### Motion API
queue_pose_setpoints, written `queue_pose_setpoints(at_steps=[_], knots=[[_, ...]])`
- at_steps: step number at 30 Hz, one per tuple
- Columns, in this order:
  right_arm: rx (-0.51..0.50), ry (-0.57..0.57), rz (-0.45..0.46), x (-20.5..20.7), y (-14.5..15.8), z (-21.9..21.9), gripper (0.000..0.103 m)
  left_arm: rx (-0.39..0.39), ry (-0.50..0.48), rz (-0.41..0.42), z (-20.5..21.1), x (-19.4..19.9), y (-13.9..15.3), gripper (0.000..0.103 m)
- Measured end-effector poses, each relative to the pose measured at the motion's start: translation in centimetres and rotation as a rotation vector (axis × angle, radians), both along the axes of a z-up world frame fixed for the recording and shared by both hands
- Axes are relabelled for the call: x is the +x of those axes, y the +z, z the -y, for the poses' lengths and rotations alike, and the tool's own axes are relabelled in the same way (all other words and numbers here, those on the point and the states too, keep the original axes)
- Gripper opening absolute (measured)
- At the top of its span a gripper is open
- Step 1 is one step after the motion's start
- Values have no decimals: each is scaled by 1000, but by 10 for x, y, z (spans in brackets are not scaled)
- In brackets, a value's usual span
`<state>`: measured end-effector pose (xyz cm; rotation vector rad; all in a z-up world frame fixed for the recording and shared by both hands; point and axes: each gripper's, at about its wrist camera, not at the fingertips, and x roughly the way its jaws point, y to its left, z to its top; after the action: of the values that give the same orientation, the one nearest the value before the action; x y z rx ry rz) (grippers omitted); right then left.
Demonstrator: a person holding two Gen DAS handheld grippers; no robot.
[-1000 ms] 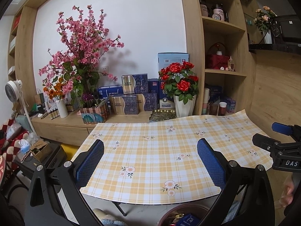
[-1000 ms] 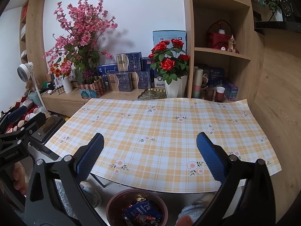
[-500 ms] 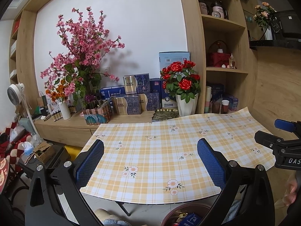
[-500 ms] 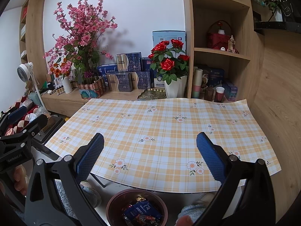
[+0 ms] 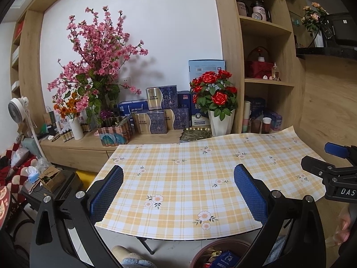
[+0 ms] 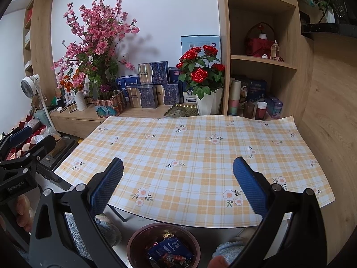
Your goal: Collect trash
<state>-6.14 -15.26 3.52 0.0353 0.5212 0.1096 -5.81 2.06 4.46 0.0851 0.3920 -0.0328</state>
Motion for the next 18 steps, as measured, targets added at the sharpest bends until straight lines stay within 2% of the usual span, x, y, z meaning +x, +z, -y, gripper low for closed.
queue_pose_setpoints(at_steps=[18], knots=[[6, -1, -8, -2, -5, -5, 97, -4, 13, -5, -4, -2, -4, 97]])
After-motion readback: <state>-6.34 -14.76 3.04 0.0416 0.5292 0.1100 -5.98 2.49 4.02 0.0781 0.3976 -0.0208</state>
